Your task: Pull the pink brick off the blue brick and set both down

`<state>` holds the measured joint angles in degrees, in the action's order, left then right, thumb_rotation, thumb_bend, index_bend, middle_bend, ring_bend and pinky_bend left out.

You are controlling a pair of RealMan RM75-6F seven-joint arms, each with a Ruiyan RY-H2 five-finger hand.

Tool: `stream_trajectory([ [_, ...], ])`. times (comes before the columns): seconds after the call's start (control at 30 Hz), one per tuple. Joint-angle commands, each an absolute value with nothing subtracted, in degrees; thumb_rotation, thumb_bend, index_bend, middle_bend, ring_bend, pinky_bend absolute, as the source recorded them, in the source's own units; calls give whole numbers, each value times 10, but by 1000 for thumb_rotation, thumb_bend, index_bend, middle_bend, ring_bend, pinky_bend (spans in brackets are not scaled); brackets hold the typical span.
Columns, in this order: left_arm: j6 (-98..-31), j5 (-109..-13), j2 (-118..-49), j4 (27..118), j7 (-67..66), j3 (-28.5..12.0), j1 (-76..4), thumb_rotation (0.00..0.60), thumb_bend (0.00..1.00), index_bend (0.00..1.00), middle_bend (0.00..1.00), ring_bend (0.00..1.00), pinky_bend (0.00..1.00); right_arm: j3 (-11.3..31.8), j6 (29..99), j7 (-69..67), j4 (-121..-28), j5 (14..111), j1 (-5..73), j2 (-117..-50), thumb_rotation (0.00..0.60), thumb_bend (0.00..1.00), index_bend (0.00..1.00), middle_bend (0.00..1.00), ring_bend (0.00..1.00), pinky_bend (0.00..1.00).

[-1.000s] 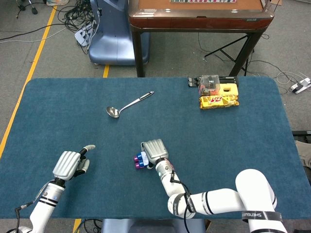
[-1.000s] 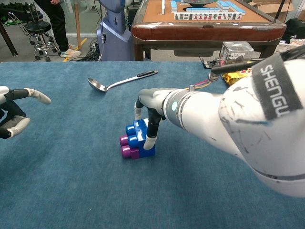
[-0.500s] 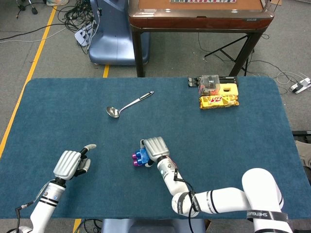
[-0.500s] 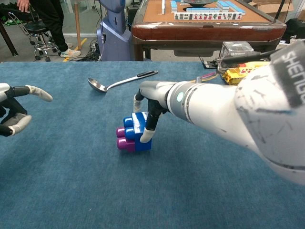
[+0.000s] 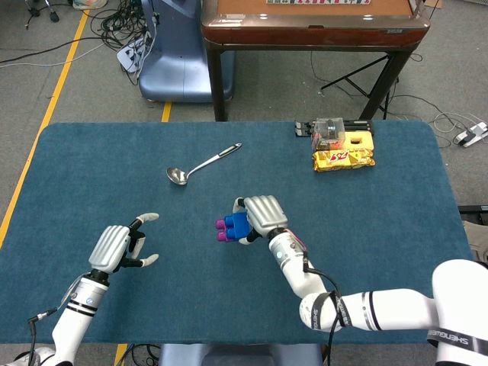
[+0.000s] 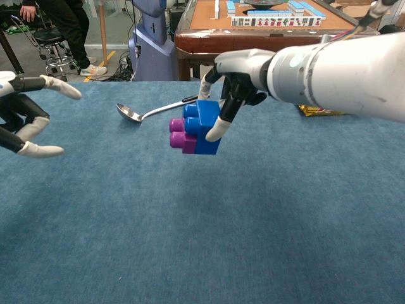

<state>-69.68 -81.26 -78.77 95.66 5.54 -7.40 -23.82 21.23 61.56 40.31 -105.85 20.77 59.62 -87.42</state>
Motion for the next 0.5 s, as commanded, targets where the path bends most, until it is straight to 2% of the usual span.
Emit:
stream_trajectory([
  [0.03,-685,-797,-784,980,71,-90,-249,600,28,289,840,798,999,218,595,372,-1081,223,580,-839,600,159,587,1000,1000,1000],
  [0.27,-652,-758,-774,1031,100,-121,-274,600,14,292,930,863,1000,228,468,260,-1090,313,539,-753,600,159,589,1000,1000,1000],
  [0.5,-628,-711,-760,1073,112,-148,-291,600,12,292,979,903,1000,231,440,145,-1069,442,497,-745,600,159,611,1000,1000,1000],
])
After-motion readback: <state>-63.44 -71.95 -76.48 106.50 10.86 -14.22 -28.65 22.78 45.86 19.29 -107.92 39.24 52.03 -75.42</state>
